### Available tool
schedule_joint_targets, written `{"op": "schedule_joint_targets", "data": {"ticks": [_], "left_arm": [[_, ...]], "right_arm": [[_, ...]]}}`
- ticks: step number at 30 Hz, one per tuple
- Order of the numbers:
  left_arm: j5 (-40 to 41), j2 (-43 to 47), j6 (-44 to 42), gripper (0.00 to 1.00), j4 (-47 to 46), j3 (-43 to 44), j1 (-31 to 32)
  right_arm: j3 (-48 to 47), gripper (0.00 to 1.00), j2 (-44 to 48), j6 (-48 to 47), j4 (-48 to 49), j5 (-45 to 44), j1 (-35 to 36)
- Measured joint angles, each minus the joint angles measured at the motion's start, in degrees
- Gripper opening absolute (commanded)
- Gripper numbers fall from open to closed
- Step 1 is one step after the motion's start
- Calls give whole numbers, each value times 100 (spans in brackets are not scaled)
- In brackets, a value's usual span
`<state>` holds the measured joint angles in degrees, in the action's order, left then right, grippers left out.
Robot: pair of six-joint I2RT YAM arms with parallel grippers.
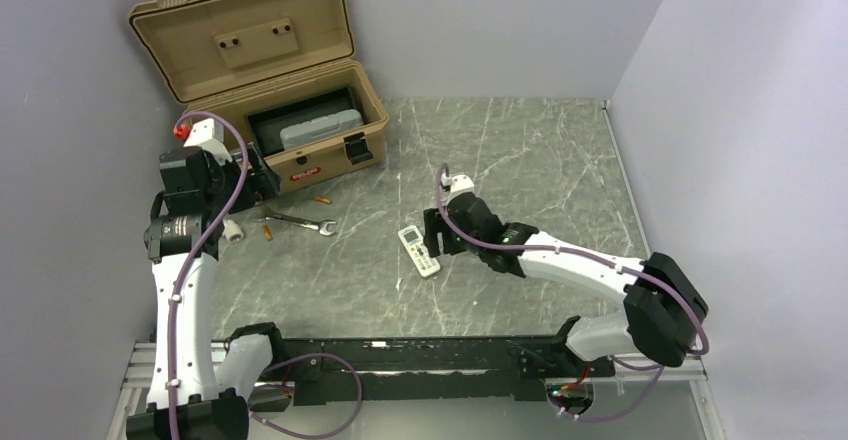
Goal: Load the batteries into the remote control
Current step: Move the remote control to the center of the board.
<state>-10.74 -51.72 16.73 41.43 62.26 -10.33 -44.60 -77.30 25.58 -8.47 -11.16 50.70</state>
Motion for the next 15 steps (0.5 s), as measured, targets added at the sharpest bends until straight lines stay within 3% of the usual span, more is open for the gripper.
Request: {"op": "schedule_joint_targets", "data": {"ticks": [9,15], "left_arm": [[-240,90,7,99,-59,-61,0],[-575,306,74,99,-177,-566,2]], "right_arm": [[564,73,240,39,538,944,-374],[1091,74,269,216,933,1126,-400]]}}
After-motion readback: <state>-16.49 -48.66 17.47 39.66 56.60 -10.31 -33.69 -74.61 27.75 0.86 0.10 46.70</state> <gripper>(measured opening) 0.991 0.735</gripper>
